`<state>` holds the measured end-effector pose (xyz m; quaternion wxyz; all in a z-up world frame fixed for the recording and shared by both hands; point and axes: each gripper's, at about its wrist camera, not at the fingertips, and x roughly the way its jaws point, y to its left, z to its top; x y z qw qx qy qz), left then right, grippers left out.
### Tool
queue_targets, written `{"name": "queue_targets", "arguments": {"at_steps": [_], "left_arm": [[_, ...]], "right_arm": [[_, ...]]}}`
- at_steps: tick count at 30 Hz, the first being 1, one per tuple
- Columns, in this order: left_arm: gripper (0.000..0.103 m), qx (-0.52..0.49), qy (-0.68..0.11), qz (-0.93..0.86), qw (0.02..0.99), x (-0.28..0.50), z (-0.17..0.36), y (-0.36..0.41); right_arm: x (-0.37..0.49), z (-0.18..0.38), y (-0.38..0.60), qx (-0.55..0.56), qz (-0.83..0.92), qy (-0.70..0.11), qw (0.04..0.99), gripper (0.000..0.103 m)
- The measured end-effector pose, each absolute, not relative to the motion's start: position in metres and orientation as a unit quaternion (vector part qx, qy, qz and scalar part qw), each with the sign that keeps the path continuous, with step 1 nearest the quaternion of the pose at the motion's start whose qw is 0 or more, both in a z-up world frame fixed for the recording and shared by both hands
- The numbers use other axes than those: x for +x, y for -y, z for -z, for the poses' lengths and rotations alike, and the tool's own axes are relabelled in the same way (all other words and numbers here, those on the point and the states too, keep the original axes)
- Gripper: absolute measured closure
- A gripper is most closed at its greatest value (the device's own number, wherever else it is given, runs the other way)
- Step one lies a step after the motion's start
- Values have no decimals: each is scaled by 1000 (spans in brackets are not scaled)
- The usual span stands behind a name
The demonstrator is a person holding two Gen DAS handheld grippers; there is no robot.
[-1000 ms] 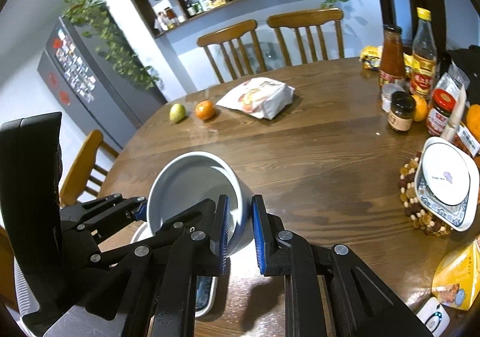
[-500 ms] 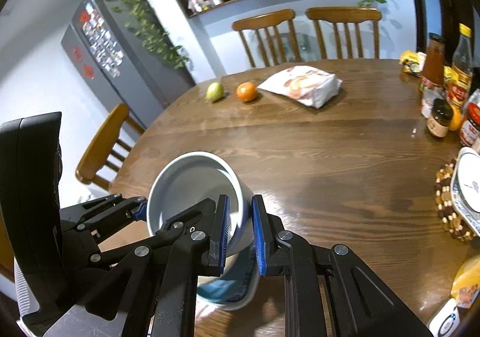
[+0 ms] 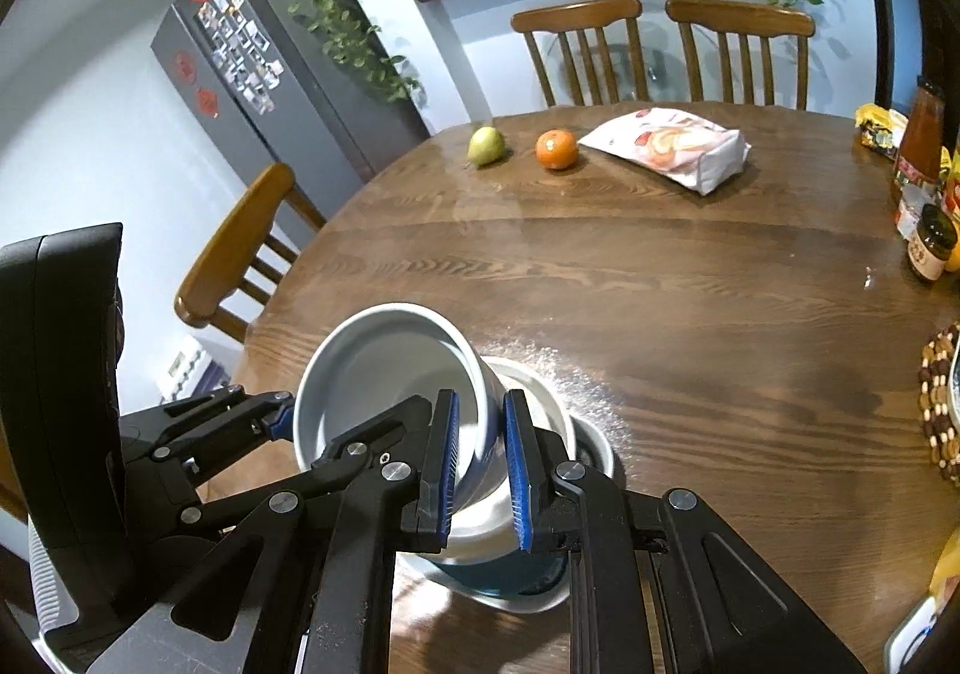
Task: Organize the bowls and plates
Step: 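Lower the white ramekin over the nested white bowls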
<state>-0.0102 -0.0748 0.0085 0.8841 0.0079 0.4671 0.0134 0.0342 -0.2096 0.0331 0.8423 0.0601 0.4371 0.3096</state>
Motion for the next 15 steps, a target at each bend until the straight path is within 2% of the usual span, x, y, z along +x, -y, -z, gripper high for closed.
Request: {"name": "queue_targets", "arguments": {"at_steps": [15], "left_arm": [[78, -9, -496, -22, 868, -7, 13, 48]], "right_arm": [[42, -12, 180, 51, -318, -470, 822, 85]]}}
